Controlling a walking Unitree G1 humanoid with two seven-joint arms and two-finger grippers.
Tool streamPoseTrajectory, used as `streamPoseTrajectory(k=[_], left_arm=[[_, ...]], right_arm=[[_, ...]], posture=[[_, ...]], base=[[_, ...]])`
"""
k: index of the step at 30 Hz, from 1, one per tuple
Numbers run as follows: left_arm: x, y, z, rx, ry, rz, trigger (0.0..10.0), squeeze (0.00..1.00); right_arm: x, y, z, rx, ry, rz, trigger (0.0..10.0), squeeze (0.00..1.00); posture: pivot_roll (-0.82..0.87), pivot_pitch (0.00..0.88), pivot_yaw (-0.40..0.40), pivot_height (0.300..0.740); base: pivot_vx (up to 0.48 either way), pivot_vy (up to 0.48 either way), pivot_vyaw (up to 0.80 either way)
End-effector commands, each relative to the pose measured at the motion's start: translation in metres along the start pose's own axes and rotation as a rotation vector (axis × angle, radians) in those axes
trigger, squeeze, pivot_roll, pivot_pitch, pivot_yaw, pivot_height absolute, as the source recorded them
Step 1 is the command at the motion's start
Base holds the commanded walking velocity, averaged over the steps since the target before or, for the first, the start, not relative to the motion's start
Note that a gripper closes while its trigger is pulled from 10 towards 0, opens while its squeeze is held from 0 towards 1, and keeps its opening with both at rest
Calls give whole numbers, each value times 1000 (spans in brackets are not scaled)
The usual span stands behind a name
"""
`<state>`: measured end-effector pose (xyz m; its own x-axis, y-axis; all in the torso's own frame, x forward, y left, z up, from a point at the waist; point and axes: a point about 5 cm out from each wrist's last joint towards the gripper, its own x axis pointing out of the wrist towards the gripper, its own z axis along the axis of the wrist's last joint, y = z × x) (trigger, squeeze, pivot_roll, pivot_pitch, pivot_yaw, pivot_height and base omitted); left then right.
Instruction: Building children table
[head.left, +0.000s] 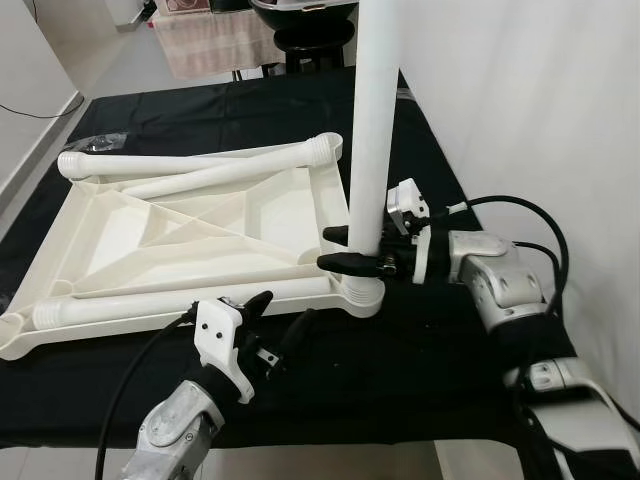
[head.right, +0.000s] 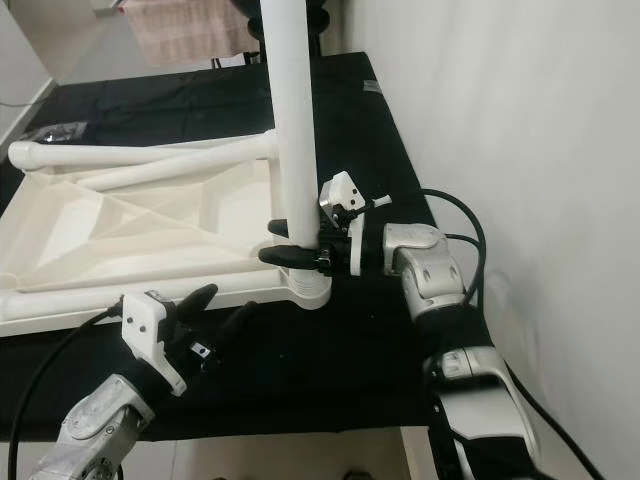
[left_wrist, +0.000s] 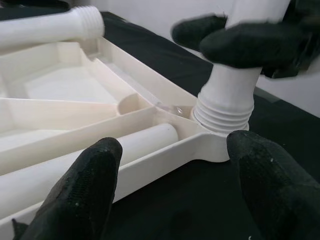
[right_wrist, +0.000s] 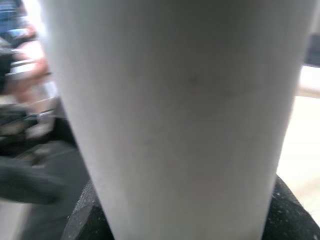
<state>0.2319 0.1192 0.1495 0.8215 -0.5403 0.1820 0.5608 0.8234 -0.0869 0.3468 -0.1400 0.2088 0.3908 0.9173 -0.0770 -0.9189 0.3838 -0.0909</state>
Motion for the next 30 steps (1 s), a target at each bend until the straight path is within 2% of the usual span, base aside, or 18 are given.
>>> streamPoseTrajectory(k=[1, 2, 3, 4, 7, 11, 13, 14, 16, 17, 18, 20, 21, 23, 24, 25, 26, 30], left_arm=[[-4, 0, -4, -5, 12, 6, 10000, 0], [-5, 0, -4, -4, 13, 4, 10000, 0], [-5, 2, -3, -3, 14, 2, 10000, 0], [-5, 2, -3, -3, 14, 2, 10000, 0], [-6, 4, -3, -2, 14, 1, 10000, 0], [-4, 5, -5, -4, 18, -6, 10000, 0], [-2, 5, -6, -6, 23, -22, 10000, 0], [0, 4, -6, -9, 26, -36, 10000, 0], [0, 4, -6, -9, 26, -36, 10000, 0], [1, 4, -7, -16, 31, -50, 10000, 0], [2, 2, -7, -27, 32, -69, 10000, 0], [2, 2, -7, -27, 32, -69, 10000, 0], [2, -1, -7, -33, 36, -101, 10000, 0], [3, -4, -8, -47, 44, -133, 10000, 0], [3, -6, -8, -55, 51, -154, 10000, 0], [3, -6, -8, -55, 51, -154, 10000, 0], [1, -10, -9, -57, 68, -176, 10000, 0], [-8, -20, -12, -84, 105, -224, 10000, 0]], right_arm=[[-7, -1, -23, 67, 64, -189, 0, 0], [-9, 5, -39, 122, 91, -409, 0, 0], [-3, 33, -59, 182, 151, -544, 0, 0], [-3, 33, -59, 182, 151, -544, 0, 0], [5, 74, -71, 247, 172, -688, 0, 0], [11, 75, -71, 227, 165, -720, 0, 0], [15, 67, -71, 210, 177, -695, 1176, 0], [17, 60, -71, 203, 186, -679, 8667, 0], [17, 60, -71, 203, 186, -679, 8667, 0], [19, 55, -68, 202, 175, -669, 10000, 0], [22, 50, -60, 196, 142, -621, 10000, 204], [22, 50, -60, 196, 142, -621, 10000, 204], [25, 42, -50, 178, 108, -562, 10000, 1000], [29, 36, -38, 157, 58, -494, 10000, 1000], [31, 33, -30, 141, 24, -446, 10000, 282], [31, 33, -30, 141, 24, -446, 10000, 282], [32, 26, -21, 144, -9, -390, 10000, 0], [31, 19, 1, 90, -88, -134, 10000, 0]], posture=[[8, 186, 24, 740], [2, 188, 25, 740], [-10, 197, 46, 740], [-10, 197, 46, 740], [-24, 195, 62, 740], [-25, 175, 68, 740], [-15, 171, 60, 740], [-11, 170, 57, 740], [-11, 170, 57, 740], [-10, 171, 52, 740], [-8, 168, 50, 740], [-8, 168, 50, 740], [-3, 167, 48, 740], [4, 164, 47, 740], [6, 162, 49, 740], [6, 162, 49, 740], [21, 154, 50, 740], [40, 147, 47, 740]], base=[[0, 0, 0], [0, 0, 0], [0, 0, 0], [0, 0, 0], [0, 0, 0], [0, 0, 0], [0, 0, 0], [0, 0, 0], [0, 0, 0], [0, 0, 0], [0, 0, 0], [0, 0, 0], [0, 0, 0], [0, 0, 0], [0, 0, 0], [0, 0, 0], [0, 0, 0], [0, 0, 0]])
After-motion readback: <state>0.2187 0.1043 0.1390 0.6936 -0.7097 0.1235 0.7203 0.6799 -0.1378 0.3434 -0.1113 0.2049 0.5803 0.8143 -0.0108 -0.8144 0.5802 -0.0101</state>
